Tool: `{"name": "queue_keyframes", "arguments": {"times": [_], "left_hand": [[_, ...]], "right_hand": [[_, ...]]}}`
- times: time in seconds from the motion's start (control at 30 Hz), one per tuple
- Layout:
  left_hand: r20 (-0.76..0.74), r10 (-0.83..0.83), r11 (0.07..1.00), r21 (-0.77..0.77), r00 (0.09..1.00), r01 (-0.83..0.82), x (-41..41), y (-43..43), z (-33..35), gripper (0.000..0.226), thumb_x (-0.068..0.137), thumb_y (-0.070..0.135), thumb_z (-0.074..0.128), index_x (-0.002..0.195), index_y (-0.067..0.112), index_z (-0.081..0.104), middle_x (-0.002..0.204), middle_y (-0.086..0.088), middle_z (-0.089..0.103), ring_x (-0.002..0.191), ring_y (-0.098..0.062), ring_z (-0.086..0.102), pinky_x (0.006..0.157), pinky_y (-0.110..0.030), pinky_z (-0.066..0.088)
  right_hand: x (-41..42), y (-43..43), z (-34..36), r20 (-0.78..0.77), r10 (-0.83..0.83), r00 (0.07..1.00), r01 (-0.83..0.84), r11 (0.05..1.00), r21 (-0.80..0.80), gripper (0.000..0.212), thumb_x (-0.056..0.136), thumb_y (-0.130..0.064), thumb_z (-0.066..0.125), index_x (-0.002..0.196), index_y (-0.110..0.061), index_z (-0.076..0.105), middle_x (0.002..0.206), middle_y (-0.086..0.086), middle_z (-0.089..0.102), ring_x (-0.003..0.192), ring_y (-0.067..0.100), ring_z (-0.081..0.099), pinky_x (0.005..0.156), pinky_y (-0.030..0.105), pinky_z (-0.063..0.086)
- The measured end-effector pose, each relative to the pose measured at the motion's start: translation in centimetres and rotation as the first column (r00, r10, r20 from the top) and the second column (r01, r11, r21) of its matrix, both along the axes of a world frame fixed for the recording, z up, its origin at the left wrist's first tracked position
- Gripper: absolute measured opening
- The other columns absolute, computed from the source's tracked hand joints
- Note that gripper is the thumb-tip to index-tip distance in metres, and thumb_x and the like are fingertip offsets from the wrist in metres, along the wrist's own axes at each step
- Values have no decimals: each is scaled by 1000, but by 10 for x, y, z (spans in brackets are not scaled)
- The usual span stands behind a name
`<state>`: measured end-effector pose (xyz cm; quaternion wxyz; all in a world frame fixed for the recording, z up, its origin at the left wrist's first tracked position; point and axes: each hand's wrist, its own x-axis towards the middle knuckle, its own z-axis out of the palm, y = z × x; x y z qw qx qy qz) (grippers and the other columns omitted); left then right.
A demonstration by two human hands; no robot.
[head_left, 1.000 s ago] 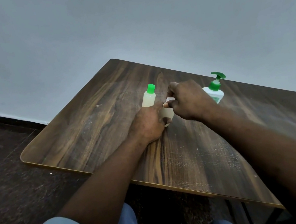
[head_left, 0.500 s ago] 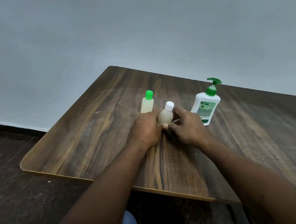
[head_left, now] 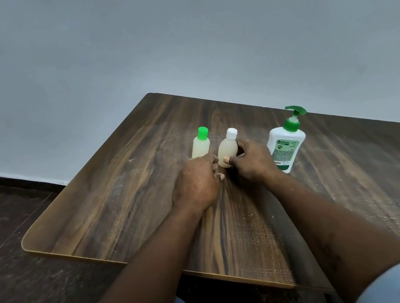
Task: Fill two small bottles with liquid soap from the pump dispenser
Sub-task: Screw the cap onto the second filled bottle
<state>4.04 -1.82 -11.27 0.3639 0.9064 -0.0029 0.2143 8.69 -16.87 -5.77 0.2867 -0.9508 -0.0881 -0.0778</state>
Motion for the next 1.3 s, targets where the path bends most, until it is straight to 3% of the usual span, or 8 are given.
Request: {"name": "queue_keyframes", "arguments": {"times": [0.23, 0.37, 0.47, 0.6, 0.8, 0.97, 1.13, 1.3], "left_hand": [[16, 17, 999, 43, 1000, -18, -3, 0, 2, 34, 84, 33, 79, 116, 33, 67, 105, 5, 73, 99, -17, 68, 88, -41, 59], [41, 31, 997, 65, 999, -34, -7, 0, 6, 34, 85, 33, 77, 117, 32, 68, 105, 5, 75, 99, -16, 70, 88, -41, 60], [43, 6, 999, 46, 999, -8, -10, -1, 7, 26, 84, 30, 78, 109, 29, 69, 96, 11, 74, 94, -13, 69, 86, -36, 58], [44, -26, 999, 46, 999, 24, -15, -4, 10, 16, 84, 32, 77, 97, 31, 67, 84, 16, 70, 86, -8, 66, 81, -36, 57], [78, -47, 986, 165, 996, 33, -22, -8, 15, 11, 88, 35, 73, 94, 28, 66, 85, 10, 71, 85, -15, 66, 75, -38, 56], [112, -37, 983, 185, 993, 16, -23, -8, 16, 14, 91, 39, 71, 98, 28, 67, 89, 6, 73, 85, -17, 66, 74, -36, 55], [90, -39, 989, 147, 995, 26, -20, -7, 15, 15, 89, 42, 69, 95, 30, 64, 85, 11, 72, 81, -13, 67, 74, -38, 57], [96, -51, 989, 146, 994, 37, -20, -8, 15, 16, 90, 42, 69, 98, 29, 66, 87, 9, 73, 82, -15, 69, 75, -39, 57]], "right_hand": [[-5, -8, -2, 22, 25, 999, -27, 998, 65, 51, 90, -32, 82, 136, -20, 63, 120, 1, 76, 107, 20, 72, 89, 30, 52], [-35, -14, 6, 268, -29, 963, -10, 989, 144, 40, 90, -35, 83, 124, -21, 67, 104, -6, 74, 91, 8, 70, 81, 29, 60], [-57, -32, 10, 459, -163, 873, 67, 974, 218, 29, 90, -41, 81, 101, -25, 60, 90, -9, 65, 79, 8, 63, 66, 21, 48], [-52, -59, 12, 395, -547, 738, 393, 825, 407, 76, 74, -68, 82, 121, -17, 52, 120, 5, 55, 111, 26, 56, 82, 38, 51], [-17, -46, 11, 185, -570, 801, 492, 802, 340, 126, 58, -81, 85, 153, -18, 33, 148, 13, 44, 137, 37, 46, 104, 58, 49], [2, -43, 6, 188, -554, 811, 474, 811, 342, 96, 71, -50, 86, 146, -14, 37, 140, 13, 50, 124, 38, 57, 97, 53, 53], [0, -62, 4, 168, -354, 920, 230, 835, 500, 66, 80, -21, 80, 138, -17, 50, 112, 2, 63, 91, 19, 64, 67, 25, 43], [6, -81, -6, -22, -60, 998, 59, 730, 680, 45, 77, -30, 88, 118, -26, 71, 105, 2, 78, 99, 24, 76, 86, 40, 60]]}}
